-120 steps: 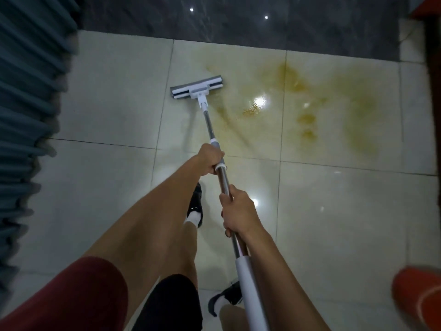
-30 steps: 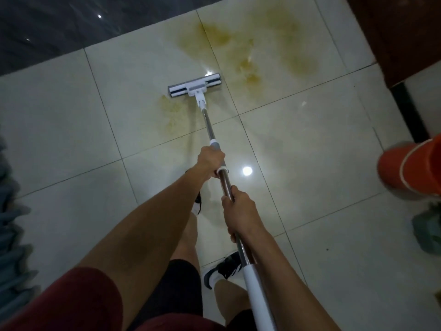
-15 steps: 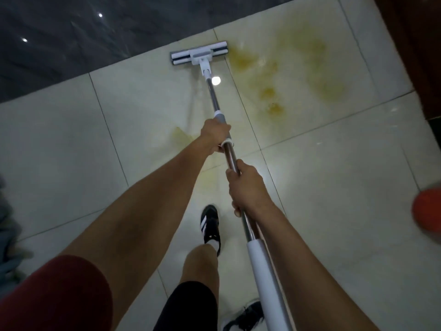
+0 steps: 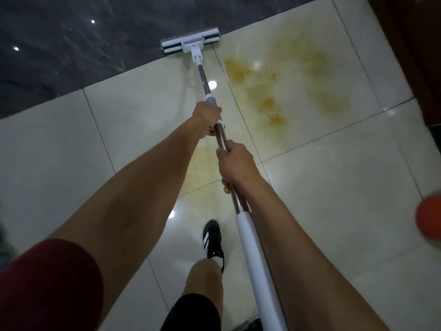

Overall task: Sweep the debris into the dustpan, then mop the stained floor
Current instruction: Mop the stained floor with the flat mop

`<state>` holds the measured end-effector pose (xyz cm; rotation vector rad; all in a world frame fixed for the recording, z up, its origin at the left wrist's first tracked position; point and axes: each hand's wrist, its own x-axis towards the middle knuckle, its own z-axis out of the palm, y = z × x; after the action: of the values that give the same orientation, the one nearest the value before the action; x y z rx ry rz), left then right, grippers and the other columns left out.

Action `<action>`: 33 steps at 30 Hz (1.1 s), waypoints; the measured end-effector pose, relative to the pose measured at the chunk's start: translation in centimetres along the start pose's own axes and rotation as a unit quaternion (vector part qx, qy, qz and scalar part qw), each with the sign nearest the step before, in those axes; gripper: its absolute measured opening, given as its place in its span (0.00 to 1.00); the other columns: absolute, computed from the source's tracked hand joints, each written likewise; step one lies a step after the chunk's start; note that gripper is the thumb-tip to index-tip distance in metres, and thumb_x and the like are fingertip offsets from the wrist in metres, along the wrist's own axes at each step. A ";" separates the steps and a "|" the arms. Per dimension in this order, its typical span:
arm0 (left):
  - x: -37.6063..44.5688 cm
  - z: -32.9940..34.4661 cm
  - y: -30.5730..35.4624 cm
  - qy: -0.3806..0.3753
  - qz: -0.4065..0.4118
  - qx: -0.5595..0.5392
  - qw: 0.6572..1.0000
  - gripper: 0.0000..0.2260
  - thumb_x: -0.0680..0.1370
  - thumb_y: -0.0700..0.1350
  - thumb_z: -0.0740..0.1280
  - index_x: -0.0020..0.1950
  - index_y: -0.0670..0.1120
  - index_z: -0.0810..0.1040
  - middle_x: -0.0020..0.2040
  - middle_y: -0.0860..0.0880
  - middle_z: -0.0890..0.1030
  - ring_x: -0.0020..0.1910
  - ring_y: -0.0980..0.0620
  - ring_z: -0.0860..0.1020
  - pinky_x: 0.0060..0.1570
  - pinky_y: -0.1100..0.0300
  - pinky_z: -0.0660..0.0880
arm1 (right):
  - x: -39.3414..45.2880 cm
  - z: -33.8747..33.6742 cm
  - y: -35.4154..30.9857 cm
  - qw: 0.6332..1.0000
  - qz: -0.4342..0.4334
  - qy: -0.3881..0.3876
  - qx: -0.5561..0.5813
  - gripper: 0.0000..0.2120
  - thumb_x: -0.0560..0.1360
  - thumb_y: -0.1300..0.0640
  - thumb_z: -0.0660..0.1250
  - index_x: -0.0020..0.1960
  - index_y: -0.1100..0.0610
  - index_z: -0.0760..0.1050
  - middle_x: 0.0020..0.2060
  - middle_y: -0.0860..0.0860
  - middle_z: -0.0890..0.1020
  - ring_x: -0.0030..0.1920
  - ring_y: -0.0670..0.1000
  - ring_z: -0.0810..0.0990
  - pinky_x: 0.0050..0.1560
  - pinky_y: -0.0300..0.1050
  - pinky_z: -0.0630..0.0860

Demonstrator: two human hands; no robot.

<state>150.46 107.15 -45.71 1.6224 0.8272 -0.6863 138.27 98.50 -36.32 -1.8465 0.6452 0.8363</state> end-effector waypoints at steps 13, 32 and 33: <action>-16.6 8.7 -12.9 -0.072 -0.020 0.092 0.993 0.04 0.81 0.38 0.67 0.53 0.37 0.77 0.41 0.38 0.80 0.34 0.43 0.82 0.33 0.47 0.82 | -15.0 -3.1 17.7 0.999 0.019 0.026 -0.011 0.08 0.82 0.53 0.58 0.57 0.55 0.72 0.41 0.55 0.77 0.37 0.54 0.76 0.47 0.61 0.83; -35.9 22.5 -29.0 -0.079 -0.051 0.089 0.992 0.03 0.80 0.35 0.67 0.46 0.40 0.76 0.46 0.37 0.80 0.41 0.37 0.83 0.47 0.38 0.82 | -33.1 -10.2 38.3 0.996 0.046 0.050 0.049 0.07 0.81 0.55 0.57 0.54 0.55 0.72 0.40 0.54 0.77 0.35 0.54 0.77 0.38 0.52 0.81; -35.4 22.7 -28.5 -0.072 -0.048 0.087 0.992 0.04 0.80 0.34 0.67 0.45 0.40 0.76 0.44 0.38 0.80 0.39 0.38 0.83 0.45 0.39 0.82 | -32.5 -10.5 37.8 0.996 0.043 0.053 0.048 0.08 0.81 0.54 0.57 0.54 0.55 0.72 0.41 0.54 0.77 0.36 0.56 0.78 0.41 0.55 0.82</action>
<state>106.54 82.75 -38.17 1.6735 0.7596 -0.9550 92.94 76.42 -28.89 -1.7945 0.8242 0.7529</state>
